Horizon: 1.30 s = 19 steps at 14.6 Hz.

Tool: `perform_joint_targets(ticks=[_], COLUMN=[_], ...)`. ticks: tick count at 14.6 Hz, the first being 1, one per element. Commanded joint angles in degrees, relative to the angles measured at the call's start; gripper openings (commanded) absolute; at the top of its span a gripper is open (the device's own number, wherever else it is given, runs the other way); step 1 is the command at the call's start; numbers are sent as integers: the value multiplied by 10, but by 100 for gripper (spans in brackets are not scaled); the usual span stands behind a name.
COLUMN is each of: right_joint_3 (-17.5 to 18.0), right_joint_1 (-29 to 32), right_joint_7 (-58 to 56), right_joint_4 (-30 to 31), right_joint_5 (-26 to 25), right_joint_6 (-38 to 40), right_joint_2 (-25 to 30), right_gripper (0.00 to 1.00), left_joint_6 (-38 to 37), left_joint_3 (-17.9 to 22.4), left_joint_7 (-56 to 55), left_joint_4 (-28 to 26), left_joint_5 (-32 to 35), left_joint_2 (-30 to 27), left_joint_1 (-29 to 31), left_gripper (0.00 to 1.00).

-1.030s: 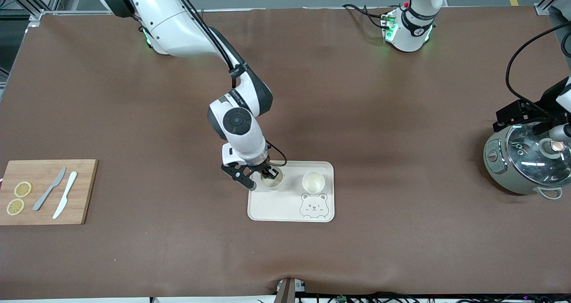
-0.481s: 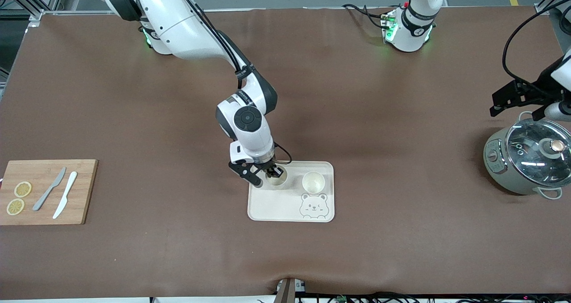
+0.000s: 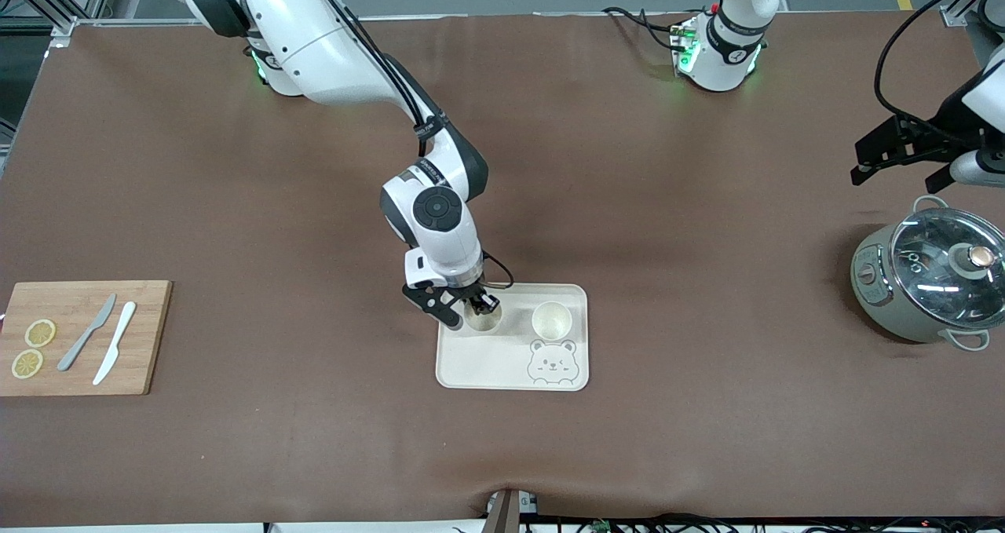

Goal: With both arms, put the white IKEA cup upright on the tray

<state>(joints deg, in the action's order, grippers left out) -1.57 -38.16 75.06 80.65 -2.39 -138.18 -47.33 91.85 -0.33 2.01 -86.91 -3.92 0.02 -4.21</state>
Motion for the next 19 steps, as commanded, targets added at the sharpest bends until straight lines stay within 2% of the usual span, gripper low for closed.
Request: perform_joint_targets(ticks=[1, 4, 6, 10, 11, 15, 19], right_joint_3=[-6, -5, -5, -5, -5, -3, 2], right_joint_1=[-6, -3, 4, 3, 3, 3, 2], right_joint_7=[16, 12, 6, -17, -25, -71, -90], right_joint_4=[-16, -16, -16, -9, -8, 3, 65], right_joint_5=[-20, -38, -39, -39, -39, -32, -3], right_joint_6=[1, 4, 6, 18, 45, 201, 308], right_joint_2=[-11, -8, -6, 9, 25, 138, 290], right_gripper=[100, 100, 100, 100, 100, 100, 100], left_joint_6=[-5, -35, -62, -62, -62, -59, -59], left_joint_3=[1, -8, -21, -25, -25, -25, -25], left_joint_7=[-7, 8, 46, 50, 52, 58, 58], left_joint_4=[-11, -12, -14, -21, -21, -21, -22], left_joint_5=[-19, -7, 44, 54, 55, 55, 55], left_joint_2=[-16, -20, -18, -15, -13, -7, -2], left_joint_1=[-2, -2, -3, -3, -2, 3, 3], left_gripper=[100, 100, 100, 100, 100, 100, 100])
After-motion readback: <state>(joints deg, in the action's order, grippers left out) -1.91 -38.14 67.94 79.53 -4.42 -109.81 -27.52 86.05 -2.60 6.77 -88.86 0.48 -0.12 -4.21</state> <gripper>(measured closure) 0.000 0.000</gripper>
